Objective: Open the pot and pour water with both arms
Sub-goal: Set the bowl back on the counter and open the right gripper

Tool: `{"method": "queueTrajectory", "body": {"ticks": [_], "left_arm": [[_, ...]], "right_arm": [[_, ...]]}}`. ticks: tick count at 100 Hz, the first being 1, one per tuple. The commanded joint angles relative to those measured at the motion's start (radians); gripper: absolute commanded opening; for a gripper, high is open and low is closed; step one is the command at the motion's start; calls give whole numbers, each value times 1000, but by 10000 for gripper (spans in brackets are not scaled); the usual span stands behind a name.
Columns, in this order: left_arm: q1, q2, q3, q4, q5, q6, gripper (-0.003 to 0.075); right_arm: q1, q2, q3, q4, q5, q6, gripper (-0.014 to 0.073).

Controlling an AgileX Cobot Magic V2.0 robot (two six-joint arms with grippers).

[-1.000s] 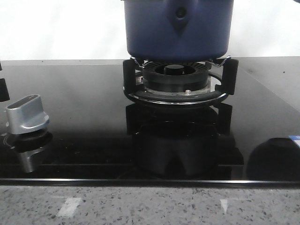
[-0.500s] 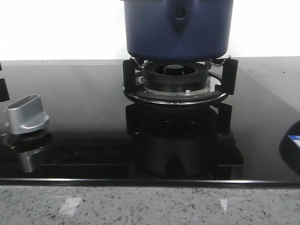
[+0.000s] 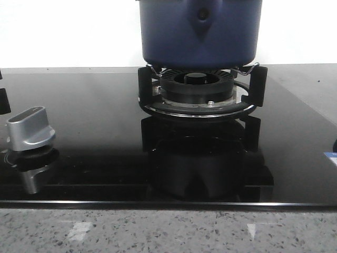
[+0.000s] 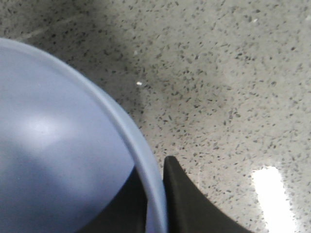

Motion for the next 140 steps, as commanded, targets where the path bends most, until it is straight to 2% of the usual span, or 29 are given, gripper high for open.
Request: {"method": "queueTrajectory", "body": {"ticks": [1, 13, 20, 27, 33, 38, 44, 89, 140], "left_arm": [[-10, -55, -37, -102, 17, -10, 211], [-10, -55, -37, -102, 17, -10, 211], [-10, -55, -37, -102, 17, -10, 211], [-10, -55, -37, -102, 17, -10, 211], [-10, -55, -37, -100, 17, -10, 211], [-10, -55, -37, -100, 17, -10, 211], [-10, -55, -37, -92, 17, -10, 211], [-10, -20, -37, -56, 34, -10, 211], [-16, 15, -37, -33, 45, -8, 211]], "right_arm": [[-6, -41, -21, -2, -45, -6, -56], [-6, -34, -21, -4, -59, -6, -28], [-6, -29, -21, -4, -59, -6, 41], [-6, -25, -21, -4, -59, -6, 155], [-6, -25, -21, -4, -57, -6, 288], [-6, -25, -28, -4, -57, -6, 358], [-6, -25, -47, -4, -40, -6, 397], [-6, -67, -242, -2, 36, -6, 395], [-6, -76, -252, 21, 38, -6, 395]]}}
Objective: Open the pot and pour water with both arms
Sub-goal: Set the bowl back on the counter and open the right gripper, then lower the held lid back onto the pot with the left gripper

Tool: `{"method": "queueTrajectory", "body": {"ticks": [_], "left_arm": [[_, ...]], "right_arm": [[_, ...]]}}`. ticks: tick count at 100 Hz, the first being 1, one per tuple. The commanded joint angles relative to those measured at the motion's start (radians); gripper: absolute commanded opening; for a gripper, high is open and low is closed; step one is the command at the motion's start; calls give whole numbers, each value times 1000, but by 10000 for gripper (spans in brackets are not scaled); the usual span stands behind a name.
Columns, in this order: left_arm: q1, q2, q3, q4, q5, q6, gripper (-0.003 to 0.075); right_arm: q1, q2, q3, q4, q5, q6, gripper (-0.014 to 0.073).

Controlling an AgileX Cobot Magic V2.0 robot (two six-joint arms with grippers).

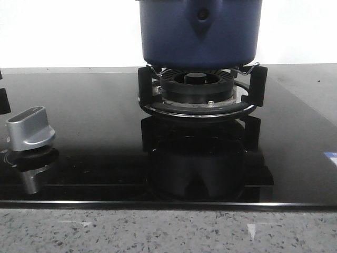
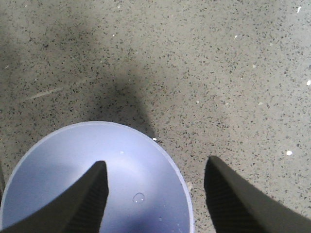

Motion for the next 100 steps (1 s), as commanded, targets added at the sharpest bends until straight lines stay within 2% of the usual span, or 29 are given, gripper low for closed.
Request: {"method": "queueTrajectory", "body": {"ticks": [1, 34, 43, 58, 70, 79, 100], "left_arm": [[-15, -49, -37, -86, 21, -8, 211], [-19, -43, -37, -59, 49, -8, 219], [-19, -43, -37, -47, 50, -8, 280], [-19, -43, -37, -15, 50, -8, 469], [-17, -43, -37, -11, 54, -8, 564], [-7, -45, -49, -17, 59, -8, 592], [42, -71, -140, -26, 82, -10, 591]], "right_arm": [[-6, -34, -32, 14, -27, -2, 395], [-6, -34, -32, 20, -29, -2, 395], [-6, -34, -32, 20, -29, -2, 395], [-6, -34, -32, 20, -29, -2, 395], [-6, -34, -32, 20, -29, -2, 395], [-6, -34, -32, 21, -29, -2, 395], [-6, -34, -32, 45, -29, -2, 395]]}}
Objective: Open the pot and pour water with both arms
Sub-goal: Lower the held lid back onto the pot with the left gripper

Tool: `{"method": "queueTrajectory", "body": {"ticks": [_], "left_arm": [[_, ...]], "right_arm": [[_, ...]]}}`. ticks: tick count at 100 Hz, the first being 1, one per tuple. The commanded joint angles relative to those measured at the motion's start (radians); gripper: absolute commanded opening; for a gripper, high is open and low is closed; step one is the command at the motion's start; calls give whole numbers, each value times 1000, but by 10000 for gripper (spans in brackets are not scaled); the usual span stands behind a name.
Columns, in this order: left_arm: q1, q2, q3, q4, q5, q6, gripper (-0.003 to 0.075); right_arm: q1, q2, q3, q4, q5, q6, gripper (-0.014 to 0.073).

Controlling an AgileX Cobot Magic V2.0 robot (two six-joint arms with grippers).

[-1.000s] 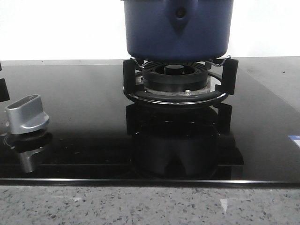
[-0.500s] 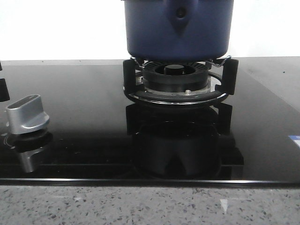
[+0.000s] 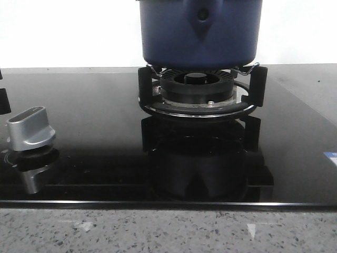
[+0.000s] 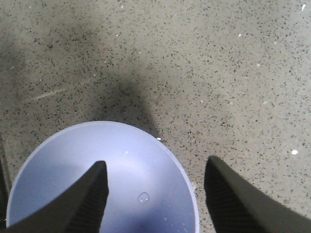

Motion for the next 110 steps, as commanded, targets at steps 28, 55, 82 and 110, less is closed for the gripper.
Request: {"method": "queueTrajectory", "body": {"ticks": [28, 55, 82, 110], "left_arm": [[163, -152, -136, -77, 30, -101, 564], [316, -201, -136, -53, 100, -275, 176], [420, -253, -125, -24, 162, -362, -20], [424, -491, 102, 135, -232, -367, -20]], "right_arm": [[-6, -34, -32, 254, -30, -52, 375], [0, -41, -32, 719, -52, -245, -5], [149, -132, -32, 783, -296, -369, -48], [317, -260, 78, 783, -585, -496, -48]]}}
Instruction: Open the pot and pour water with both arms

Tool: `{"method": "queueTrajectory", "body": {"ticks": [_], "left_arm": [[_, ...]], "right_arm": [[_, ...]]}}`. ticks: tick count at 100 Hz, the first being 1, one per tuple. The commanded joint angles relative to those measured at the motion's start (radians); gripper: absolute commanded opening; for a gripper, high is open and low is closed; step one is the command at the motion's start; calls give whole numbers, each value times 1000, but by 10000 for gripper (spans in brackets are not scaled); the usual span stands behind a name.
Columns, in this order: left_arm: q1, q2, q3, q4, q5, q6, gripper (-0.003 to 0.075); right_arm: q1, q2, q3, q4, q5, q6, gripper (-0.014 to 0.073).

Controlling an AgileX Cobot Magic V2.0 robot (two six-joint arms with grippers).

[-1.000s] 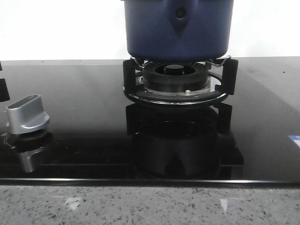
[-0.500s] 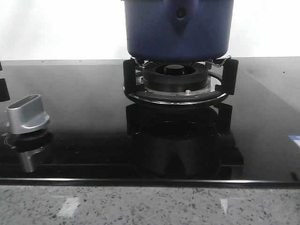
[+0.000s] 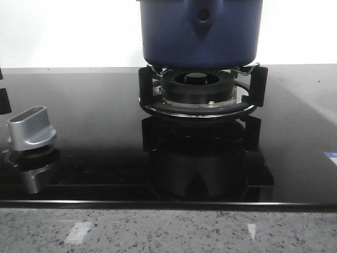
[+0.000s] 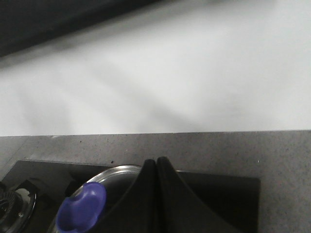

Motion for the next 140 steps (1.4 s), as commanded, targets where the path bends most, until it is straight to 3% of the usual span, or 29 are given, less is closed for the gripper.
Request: {"method": "queueTrajectory", "body": {"ticks": [1, 22, 42, 54, 70, 84, 106, 140], "left_arm": [[4, -140, 76, -25, -208, -9, -20], [4, -410, 451, -7, -575, 123, -20], [4, -617, 756, -7, -746, 180, -20], [-1, -715, 914, -42, -764, 259, -20], [-54, -864, 1092, -202, -775, 413, -20], [-66, -980, 1194, -242, -775, 434, -20], [-66, -1104, 1281, -298, -782, 434, -20], [-66, -1117, 1290, -313, -745, 432, -20]], "right_arm": [[34, -63, 25, 41, -139, -63, -48], [77, -179, 218, 41, -323, -184, -48], [79, -304, 450, 41, -454, -241, -48], [79, -396, 606, 41, -533, -243, -48], [79, -539, 766, 41, -577, -269, -48], [79, -673, 872, 41, -583, -269, -48], [79, -818, 984, 41, -576, -269, -48], [79, -830, 1019, 46, -562, -269, -48]]}}
